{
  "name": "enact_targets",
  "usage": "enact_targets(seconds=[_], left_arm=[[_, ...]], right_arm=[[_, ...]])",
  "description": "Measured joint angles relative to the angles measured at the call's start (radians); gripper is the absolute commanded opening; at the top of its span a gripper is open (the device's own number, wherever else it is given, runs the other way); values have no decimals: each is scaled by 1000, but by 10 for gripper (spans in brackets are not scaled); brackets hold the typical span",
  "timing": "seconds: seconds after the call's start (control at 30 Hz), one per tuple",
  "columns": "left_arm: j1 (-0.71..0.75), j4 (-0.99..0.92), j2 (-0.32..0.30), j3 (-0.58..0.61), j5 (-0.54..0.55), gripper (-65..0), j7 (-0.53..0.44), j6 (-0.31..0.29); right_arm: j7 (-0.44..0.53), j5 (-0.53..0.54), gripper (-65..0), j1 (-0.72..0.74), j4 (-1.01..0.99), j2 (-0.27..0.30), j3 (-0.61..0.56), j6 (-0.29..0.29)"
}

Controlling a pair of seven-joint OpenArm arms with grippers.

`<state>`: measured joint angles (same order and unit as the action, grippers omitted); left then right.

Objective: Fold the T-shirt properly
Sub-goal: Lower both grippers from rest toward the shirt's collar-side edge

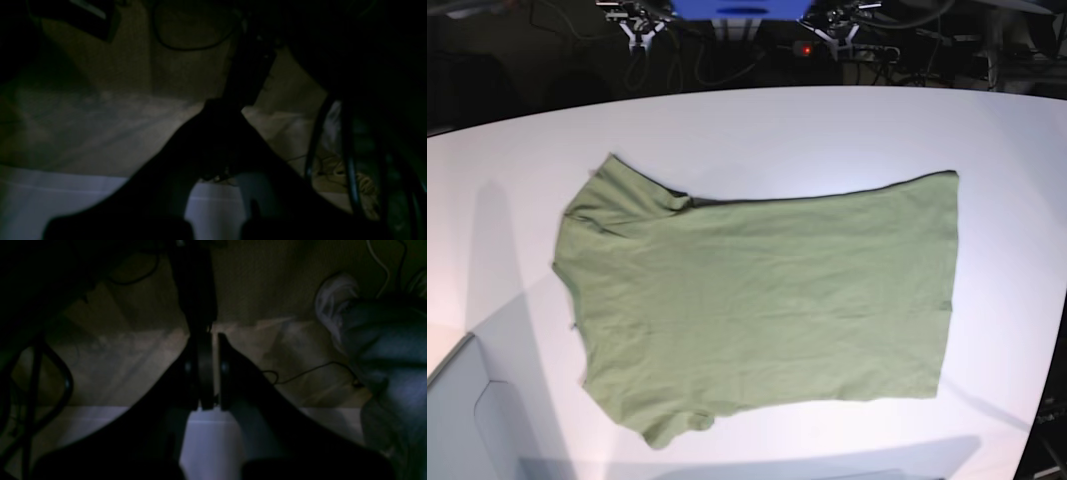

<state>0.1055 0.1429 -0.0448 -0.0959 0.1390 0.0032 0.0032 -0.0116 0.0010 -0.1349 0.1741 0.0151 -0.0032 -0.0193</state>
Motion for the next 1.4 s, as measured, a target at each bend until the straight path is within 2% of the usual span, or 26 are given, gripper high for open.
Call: enact_targets(seconds=[0.1, 0.23, 0.37, 0.5, 1.1, 1.2, 1.4], left_arm=[[-4, 0, -5, 0, 2, -647, -2, 0], [-10, 1, -5, 11, 0, -647, -4, 0], [-8, 1, -13, 116, -1, -647, -3, 0], [-5, 1, -18, 203, 7, -647, -5, 0], [-5, 1, -20, 197, 7, -650, -8, 0], [5, 26, -24, 197, 7, -650, -6, 0], [118, 240, -52, 198, 2, -650, 0, 9]], right_arm=[[0, 0, -650, -52, 89, 19, 0, 2], [3, 0, -650, -68, 111, 30, 0, 2], [-5, 0, -650, -68, 111, 26, 0, 2], [-77, 0, -650, -66, 116, 26, 0, 2], [-93, 0, -650, -64, 123, 26, 0, 2], [-97, 0, -650, -99, 198, 31, -2, 4], [-153, -5, -650, -245, 485, 68, -2, 7]])
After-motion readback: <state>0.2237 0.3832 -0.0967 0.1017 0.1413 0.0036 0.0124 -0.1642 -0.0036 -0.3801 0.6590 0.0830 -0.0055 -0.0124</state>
